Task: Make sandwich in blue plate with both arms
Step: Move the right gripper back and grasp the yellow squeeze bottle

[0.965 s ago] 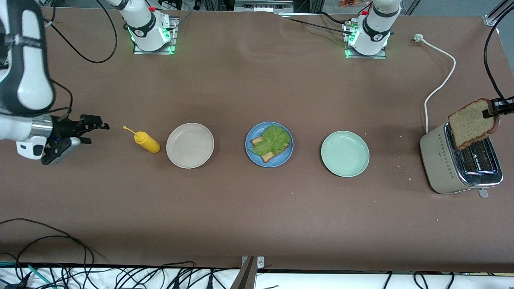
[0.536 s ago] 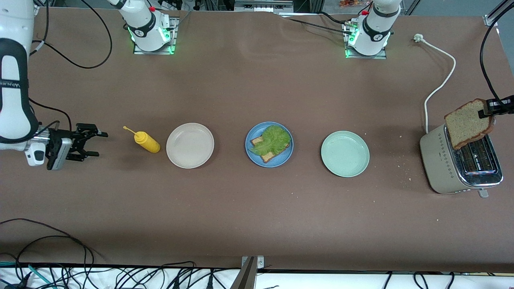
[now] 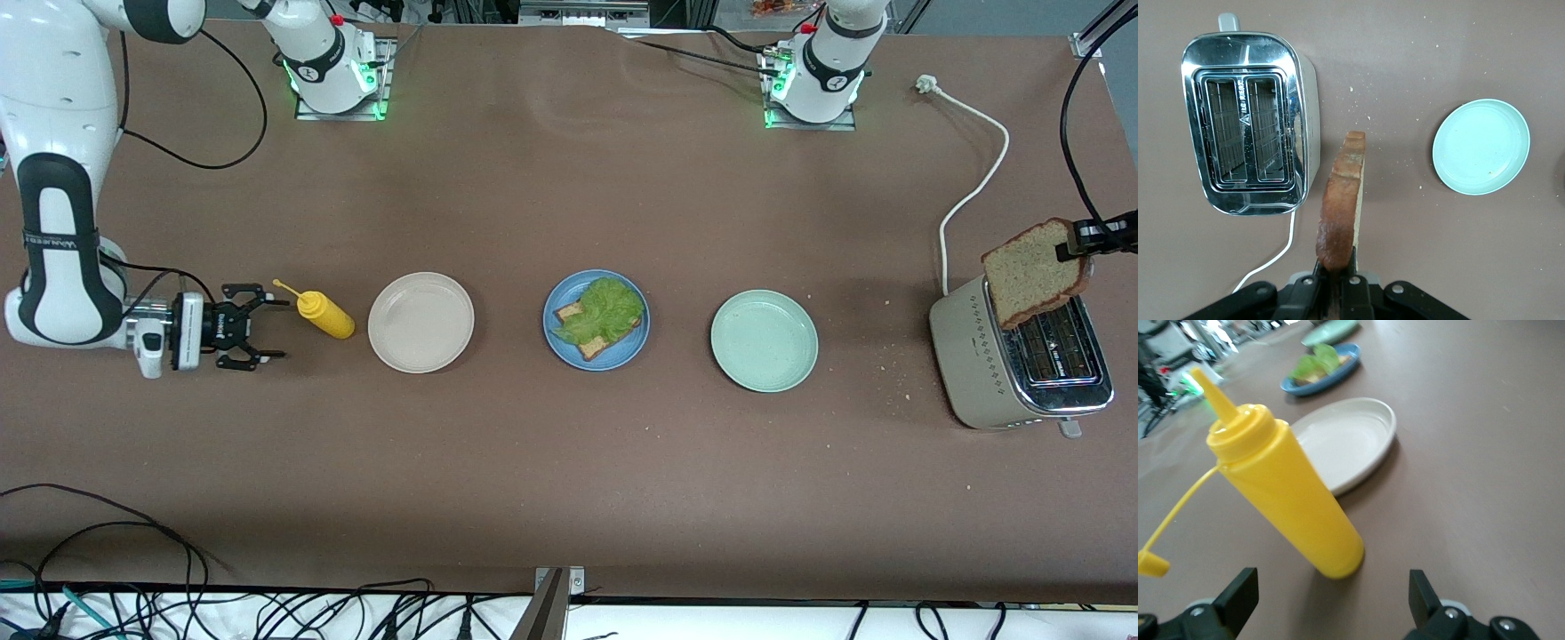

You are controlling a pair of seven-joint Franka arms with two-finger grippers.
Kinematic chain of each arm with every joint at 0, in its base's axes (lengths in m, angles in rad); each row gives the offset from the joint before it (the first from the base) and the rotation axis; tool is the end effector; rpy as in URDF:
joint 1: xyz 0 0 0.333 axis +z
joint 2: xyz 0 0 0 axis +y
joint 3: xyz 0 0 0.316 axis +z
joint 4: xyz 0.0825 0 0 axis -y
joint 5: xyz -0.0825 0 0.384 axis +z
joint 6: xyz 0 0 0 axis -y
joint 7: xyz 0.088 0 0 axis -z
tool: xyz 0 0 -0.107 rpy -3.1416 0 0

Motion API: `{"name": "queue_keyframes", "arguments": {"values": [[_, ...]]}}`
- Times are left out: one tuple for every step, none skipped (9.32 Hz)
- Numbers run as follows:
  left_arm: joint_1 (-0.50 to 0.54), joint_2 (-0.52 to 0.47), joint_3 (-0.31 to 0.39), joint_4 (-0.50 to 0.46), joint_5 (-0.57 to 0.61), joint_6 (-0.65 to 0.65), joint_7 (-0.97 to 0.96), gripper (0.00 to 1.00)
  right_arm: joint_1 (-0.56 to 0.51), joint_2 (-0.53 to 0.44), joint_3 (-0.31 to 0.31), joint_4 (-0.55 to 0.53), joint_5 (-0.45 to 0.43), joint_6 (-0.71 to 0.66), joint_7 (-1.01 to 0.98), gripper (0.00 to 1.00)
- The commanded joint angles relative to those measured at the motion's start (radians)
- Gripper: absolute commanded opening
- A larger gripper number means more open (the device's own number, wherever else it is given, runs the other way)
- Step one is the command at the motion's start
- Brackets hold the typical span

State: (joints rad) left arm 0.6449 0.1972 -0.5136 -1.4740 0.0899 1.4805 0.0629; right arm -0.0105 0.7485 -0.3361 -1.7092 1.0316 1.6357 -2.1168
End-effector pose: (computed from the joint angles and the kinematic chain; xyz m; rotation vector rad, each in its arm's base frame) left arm 0.5835 0.1148 0.5618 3.1064 0.1078 -0.2554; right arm 0.5986 -0.1094 0.1585 -1.7898 -1.3163 -0.5219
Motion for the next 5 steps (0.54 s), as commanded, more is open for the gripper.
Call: {"name": "queue_keyframes", "arguments": {"values": [[0.012,-0.028,-0.002,-0.023,-0.013,-0.002,-0.005,0.00,-0.011,0.069,0.016,0.036,0.083,-0.160,-0.208,1.00],[0.012,-0.028,-0.002,-0.023,-0.013,-0.002,-0.005,0.00,-0.011,0.072,0.016,0.036,0.106,-0.196,-0.257,1.00],[0.012,-0.028,-0.002,-0.023,-0.012,-0.002,-0.005,0.00,-0.009,0.075,0.020,0.036,0.135,-0.214,-0.346,1.00],[0.013,-0.028,-0.002,-0.023,-0.012,-0.002,-0.002,0.00,-0.009,0.077,0.025,0.033,0.140,-0.218,-0.368,1.00],[0.015,-0.030,0.000,-0.023,-0.012,-0.002,0.005,0.00,-0.009,0.078,0.029,0.036,0.145,-0.218,-0.370,1.00]]}}
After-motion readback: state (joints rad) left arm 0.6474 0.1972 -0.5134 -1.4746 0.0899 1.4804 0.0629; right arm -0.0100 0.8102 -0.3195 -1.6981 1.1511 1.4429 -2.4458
